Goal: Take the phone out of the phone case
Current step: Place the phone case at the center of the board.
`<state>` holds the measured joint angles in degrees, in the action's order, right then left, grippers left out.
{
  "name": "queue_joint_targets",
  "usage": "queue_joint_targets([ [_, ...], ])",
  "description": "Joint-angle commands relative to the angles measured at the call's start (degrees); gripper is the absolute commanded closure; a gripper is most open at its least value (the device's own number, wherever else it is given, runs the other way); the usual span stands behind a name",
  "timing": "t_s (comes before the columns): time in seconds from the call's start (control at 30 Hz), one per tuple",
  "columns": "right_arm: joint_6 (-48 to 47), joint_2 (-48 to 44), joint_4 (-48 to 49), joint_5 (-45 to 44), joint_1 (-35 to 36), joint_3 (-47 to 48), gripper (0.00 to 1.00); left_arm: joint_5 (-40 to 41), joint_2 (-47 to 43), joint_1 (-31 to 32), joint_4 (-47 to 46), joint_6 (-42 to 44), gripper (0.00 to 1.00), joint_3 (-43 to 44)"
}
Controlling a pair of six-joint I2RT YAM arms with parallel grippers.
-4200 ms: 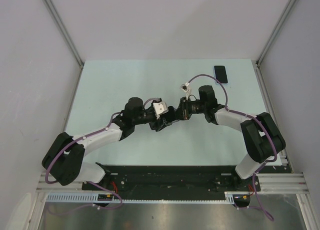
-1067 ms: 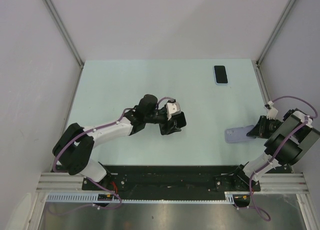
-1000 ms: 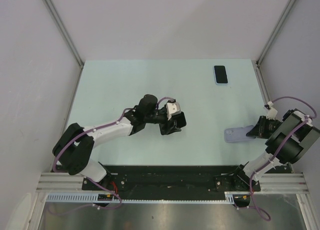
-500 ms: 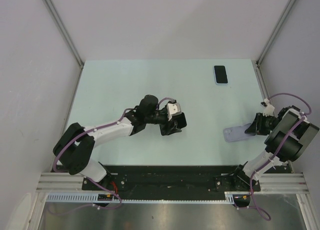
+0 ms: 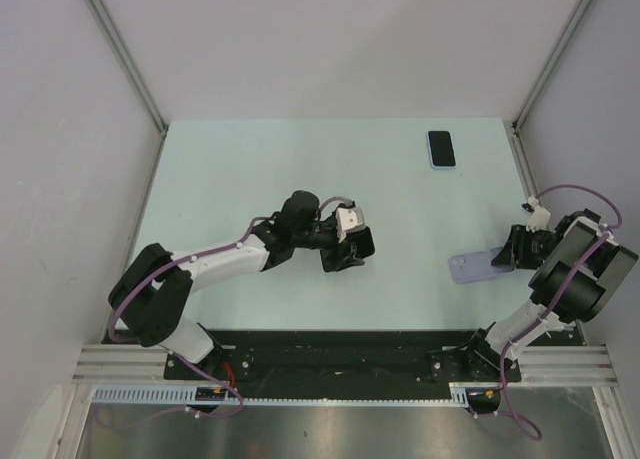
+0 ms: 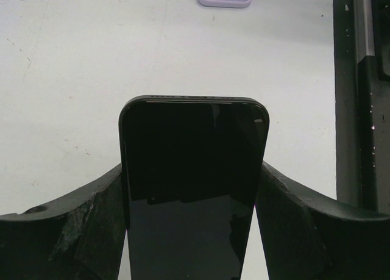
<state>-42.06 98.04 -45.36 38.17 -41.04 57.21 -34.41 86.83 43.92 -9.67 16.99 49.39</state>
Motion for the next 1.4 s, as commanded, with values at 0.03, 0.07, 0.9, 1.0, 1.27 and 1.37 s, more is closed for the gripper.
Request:
queue_joint_targets([
  [0.03, -2.8, -1.7, 2.5, -3.5, -0.3, -0.3, 0.57, 1.7, 1.0, 1.3, -1.8, 0.7, 0.54, 3.8],
  [0.07, -2.8, -1.9, 2.3, -3.7, -0.2, -0.3, 0.57, 2.0, 1.5, 1.8, -1.7, 0.8, 0.54, 4.2],
  [0.9, -1.2, -5.1, 5.9, -7.1, 1.0, -2.5, 0.37, 8.1, 13.9, 7.6, 9.2, 2.0, 0.52, 18.0],
  [1.0, -0.7, -5.4, 5.9, -7.1, 1.0, -2.5, 0.34, 9.6, 15.3, 8.8, 11.5, 2.4, 0.51, 19.7],
  [1.27, 0.4, -7.4, 6.1, -6.6, 1.1, -2.9, 0.31, 13.1, 20.4, 12.0, 16.3, 4.6, 0.48, 25.9],
  [1.37, 0.8, -8.9, 6.1, -6.0, 1.2, -3.2, 0.3, 13.7, 23.6, 12.9, 18.5, 4.9, 0.47, 29.1],
])
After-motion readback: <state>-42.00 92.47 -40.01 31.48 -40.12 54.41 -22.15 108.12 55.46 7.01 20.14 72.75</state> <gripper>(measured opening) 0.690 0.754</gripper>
